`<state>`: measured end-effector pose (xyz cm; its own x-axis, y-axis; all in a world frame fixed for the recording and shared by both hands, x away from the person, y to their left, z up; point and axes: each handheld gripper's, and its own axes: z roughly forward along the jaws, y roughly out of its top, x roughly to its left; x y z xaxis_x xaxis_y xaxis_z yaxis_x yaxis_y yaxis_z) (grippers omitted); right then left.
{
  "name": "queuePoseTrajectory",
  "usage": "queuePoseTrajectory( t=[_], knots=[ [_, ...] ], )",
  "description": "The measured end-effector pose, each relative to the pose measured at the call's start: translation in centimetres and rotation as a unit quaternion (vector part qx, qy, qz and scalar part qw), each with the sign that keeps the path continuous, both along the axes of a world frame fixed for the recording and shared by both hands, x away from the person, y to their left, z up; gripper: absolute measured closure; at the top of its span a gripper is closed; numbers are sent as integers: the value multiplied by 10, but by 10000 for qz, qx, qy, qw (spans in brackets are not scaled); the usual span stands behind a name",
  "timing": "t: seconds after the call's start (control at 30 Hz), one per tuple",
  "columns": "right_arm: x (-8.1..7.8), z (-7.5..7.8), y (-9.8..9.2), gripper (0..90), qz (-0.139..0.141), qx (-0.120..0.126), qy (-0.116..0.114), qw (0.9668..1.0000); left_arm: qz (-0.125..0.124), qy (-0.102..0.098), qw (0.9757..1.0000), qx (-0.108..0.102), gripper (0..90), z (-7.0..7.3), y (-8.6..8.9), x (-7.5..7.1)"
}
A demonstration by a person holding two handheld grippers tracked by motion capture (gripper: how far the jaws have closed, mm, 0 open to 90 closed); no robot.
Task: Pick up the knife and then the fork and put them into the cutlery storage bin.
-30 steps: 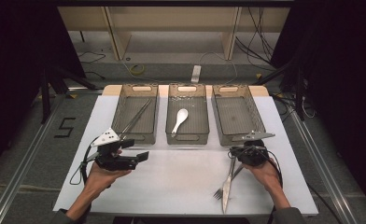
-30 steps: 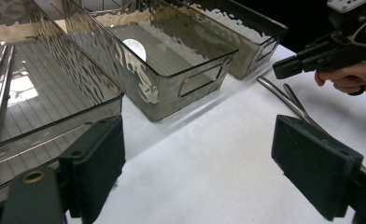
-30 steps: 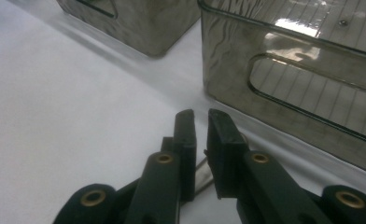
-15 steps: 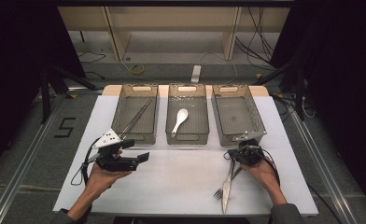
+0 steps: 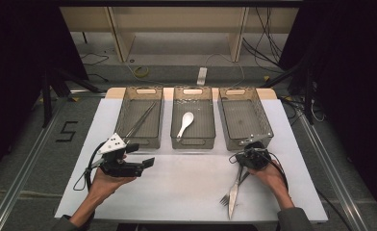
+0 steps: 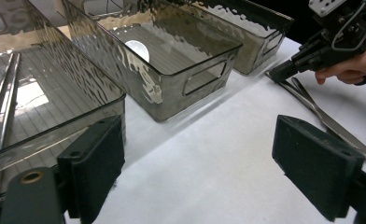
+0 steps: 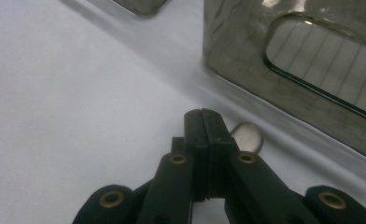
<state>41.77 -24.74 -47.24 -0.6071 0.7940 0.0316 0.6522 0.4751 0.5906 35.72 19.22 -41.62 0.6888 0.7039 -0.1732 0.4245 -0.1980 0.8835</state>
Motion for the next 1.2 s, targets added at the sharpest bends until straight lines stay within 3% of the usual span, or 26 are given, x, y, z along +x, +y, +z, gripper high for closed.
queuePoseTrajectory(
  t=[0.33, 0.63, 1.2],
  knots=[
    [-2, 2, -5, 900, -131, -375, 285, 9988, 19, -48, 10000, 39, 163, 0, 1, -1],
    [-9, 4, -16, 900, -267, -423, 411, 9979, 28, -64, 10000, 53, 163, 1, 2, -2],
    [-58, 8, -44, 900, -489, -479, 584, 9959, 12, -47, 10000, 47, 164, 1, 1, -2]
  ],
)
